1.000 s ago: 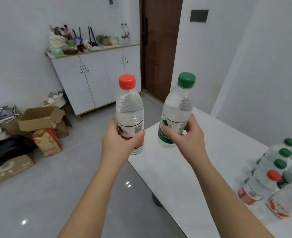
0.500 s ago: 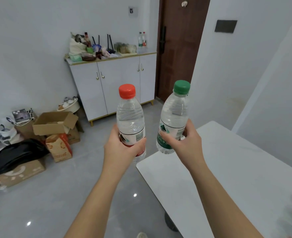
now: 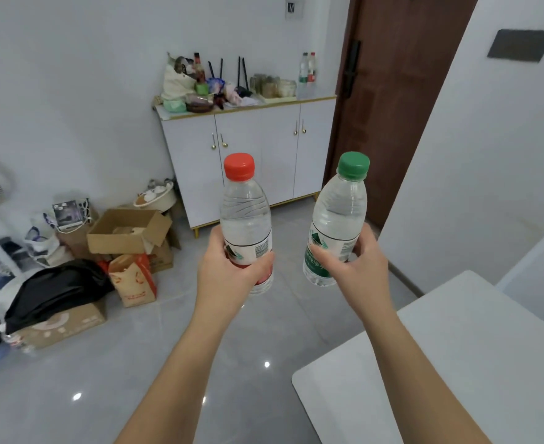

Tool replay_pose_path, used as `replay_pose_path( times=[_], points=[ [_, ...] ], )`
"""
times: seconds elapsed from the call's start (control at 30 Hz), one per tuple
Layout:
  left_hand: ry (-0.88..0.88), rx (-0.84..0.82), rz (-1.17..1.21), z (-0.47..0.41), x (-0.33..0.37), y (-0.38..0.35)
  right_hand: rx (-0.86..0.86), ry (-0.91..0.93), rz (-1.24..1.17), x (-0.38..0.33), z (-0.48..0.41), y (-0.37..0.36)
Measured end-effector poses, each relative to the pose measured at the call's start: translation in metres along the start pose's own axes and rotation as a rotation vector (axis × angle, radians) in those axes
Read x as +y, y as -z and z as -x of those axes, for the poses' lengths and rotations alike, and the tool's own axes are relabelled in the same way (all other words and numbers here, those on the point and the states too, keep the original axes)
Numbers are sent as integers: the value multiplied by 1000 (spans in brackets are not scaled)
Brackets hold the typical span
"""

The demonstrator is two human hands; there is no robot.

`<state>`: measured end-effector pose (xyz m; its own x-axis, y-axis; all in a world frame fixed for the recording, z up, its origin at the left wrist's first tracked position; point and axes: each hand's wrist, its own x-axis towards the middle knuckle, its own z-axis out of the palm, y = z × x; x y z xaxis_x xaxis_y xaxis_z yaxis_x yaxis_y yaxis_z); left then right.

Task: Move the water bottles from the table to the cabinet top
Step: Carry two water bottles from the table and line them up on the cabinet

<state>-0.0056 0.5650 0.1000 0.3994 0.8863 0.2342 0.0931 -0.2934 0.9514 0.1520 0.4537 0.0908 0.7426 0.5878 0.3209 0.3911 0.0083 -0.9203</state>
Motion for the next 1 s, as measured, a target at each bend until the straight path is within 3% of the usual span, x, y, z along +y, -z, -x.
replay_pose_path(
  times=[0.27, 0.6, 1.0],
  points=[
    [-6, 17, 0, -90, -24, 35, 12, -15, 6, -3, -58, -71],
    [-46, -79, 8, -220, -65, 80, 111, -43, 9, -2, -128, -174],
    [-47, -144, 26, -315, -84, 51, 185, -70, 9, 25, -213, -207]
  ],
)
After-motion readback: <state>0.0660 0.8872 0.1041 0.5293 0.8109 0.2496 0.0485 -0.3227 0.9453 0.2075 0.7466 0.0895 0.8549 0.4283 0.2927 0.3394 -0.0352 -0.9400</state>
